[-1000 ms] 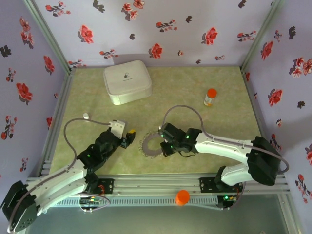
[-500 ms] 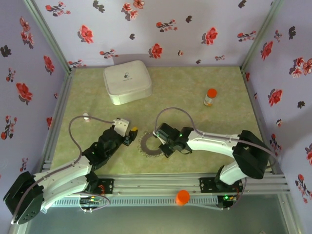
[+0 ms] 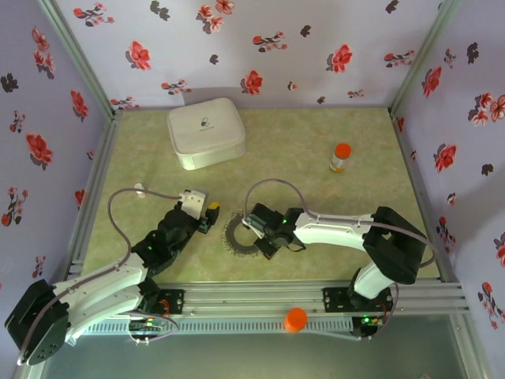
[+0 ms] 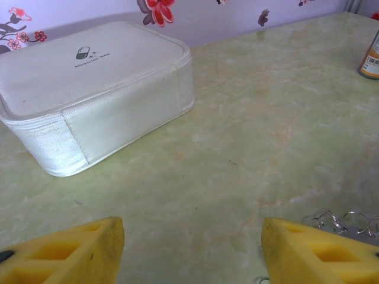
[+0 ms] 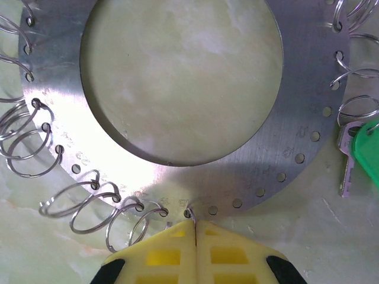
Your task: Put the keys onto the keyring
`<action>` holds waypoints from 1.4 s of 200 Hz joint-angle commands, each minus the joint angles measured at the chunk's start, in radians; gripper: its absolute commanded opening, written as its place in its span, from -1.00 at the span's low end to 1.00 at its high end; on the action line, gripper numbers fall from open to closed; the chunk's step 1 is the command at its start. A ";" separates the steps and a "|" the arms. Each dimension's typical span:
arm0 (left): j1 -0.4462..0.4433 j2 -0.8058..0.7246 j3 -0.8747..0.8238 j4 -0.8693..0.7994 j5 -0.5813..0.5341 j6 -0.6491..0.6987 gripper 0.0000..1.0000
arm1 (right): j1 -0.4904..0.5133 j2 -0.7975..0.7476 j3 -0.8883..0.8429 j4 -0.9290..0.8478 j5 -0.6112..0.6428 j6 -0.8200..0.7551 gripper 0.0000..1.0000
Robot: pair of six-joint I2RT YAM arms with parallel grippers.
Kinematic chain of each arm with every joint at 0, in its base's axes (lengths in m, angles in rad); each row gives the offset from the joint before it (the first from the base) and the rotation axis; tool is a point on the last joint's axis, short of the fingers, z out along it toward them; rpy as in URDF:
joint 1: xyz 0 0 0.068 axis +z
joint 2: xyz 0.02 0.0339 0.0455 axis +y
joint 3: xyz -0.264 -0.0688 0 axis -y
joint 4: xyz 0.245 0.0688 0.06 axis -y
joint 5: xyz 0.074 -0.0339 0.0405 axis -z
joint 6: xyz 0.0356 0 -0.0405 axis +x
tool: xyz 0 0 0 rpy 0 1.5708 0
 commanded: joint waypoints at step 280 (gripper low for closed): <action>0.008 -0.141 0.108 -0.114 0.072 0.159 0.22 | -0.110 -0.154 0.078 0.120 -0.061 -0.129 -1.00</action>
